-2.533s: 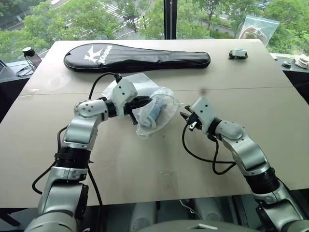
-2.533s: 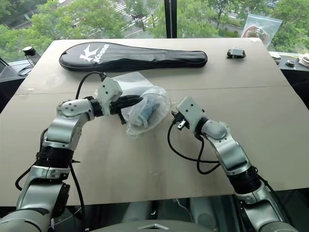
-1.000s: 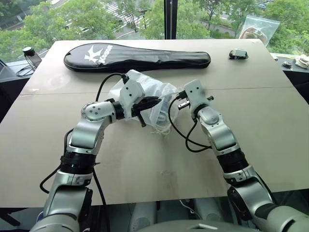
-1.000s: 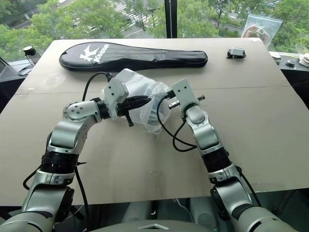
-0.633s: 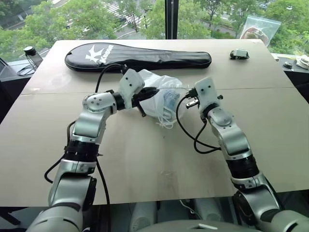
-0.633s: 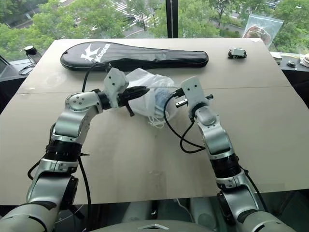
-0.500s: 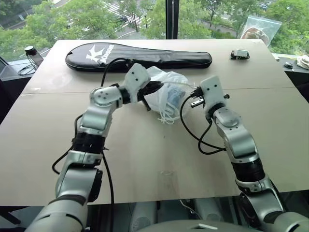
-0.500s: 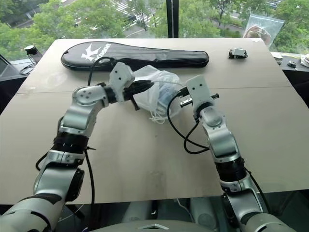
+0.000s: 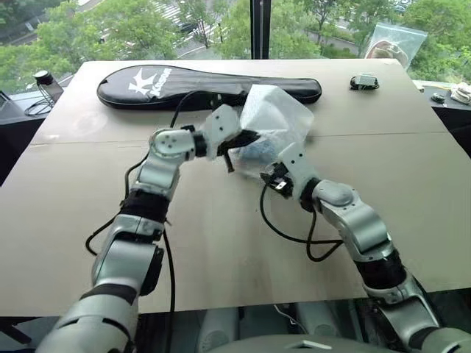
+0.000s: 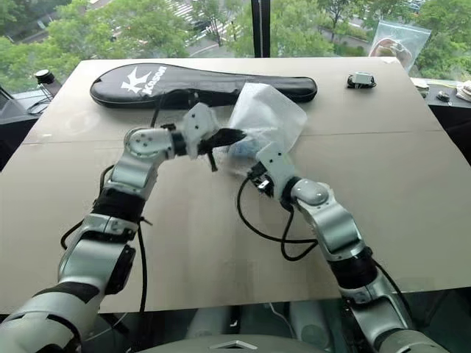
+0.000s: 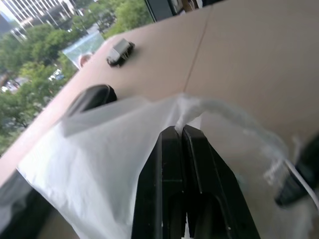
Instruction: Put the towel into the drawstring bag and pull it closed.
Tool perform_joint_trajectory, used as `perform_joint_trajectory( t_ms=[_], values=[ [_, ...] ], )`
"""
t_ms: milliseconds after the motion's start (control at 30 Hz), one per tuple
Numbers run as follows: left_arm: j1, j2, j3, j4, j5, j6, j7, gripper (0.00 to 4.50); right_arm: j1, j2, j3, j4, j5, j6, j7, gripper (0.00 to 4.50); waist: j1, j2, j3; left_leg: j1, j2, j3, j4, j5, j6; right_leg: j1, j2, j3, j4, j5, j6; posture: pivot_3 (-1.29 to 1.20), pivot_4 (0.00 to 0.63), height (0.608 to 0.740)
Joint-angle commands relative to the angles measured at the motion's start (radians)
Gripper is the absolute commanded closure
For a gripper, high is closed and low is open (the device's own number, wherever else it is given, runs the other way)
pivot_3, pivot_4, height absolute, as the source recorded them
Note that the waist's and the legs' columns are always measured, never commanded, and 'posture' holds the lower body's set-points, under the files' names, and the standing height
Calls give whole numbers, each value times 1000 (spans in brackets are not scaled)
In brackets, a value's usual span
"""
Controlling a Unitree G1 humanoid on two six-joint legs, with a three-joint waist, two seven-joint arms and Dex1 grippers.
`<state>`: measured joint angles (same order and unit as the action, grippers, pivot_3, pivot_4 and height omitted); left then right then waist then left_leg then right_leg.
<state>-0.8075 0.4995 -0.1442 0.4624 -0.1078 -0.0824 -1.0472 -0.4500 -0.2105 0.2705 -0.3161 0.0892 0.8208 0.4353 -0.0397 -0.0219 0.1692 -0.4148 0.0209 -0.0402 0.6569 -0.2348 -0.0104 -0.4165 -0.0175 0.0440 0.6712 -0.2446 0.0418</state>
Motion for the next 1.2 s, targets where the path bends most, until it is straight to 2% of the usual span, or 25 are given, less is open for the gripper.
perform_joint_trajectory(
  t_ms=[33,200,400,500,533,1000,1200],
  values=[
    [36,44,50,-97,-41,20,-19,4500,36,-74,-86,-163,98,29,88,1928,2,0,0,0,0,-1,0,0,0,0,0,-1,0,0,0,0,150,740],
    [65,49,67,-136,-47,47,7,4500,57,-156,-156,-203,175,47,139,1928,2,0,0,1,0,-1,0,0,0,1,0,-1,0,0,0,0,150,740],
    [59,20,66,-164,-51,81,38,4500,29,-131,-81,-80,124,-12,87,1928,-2,0,0,1,0,0,0,0,0,1,1,0,1,0,0,0,150,740],
    [62,15,64,-172,-49,87,40,4500,20,-105,-46,-30,96,-37,68,2740,-2,0,0,1,0,0,0,0,0,1,1,0,1,0,0,0,150,740],
    [62,15,64,-171,-48,87,39,4500,14,-95,-42,-10,84,-45,51,3215,-1,0,0,1,0,0,0,0,0,1,0,0,1,0,0,0,150,740],
    [55,2,61,-153,-43,87,39,4500,-13,-27,-35,-15,76,-44,-2,3215,0,0,0,1,0,0,0,0,0,1,0,0,1,0,0,0,150,740],
    [50,-2,66,-147,-47,99,43,4500,-3,-41,-31,-31,49,-40,-27,3215,1,0,0,1,0,0,0,0,0,1,0,0,1,0,0,0,150,740]
  ],
)
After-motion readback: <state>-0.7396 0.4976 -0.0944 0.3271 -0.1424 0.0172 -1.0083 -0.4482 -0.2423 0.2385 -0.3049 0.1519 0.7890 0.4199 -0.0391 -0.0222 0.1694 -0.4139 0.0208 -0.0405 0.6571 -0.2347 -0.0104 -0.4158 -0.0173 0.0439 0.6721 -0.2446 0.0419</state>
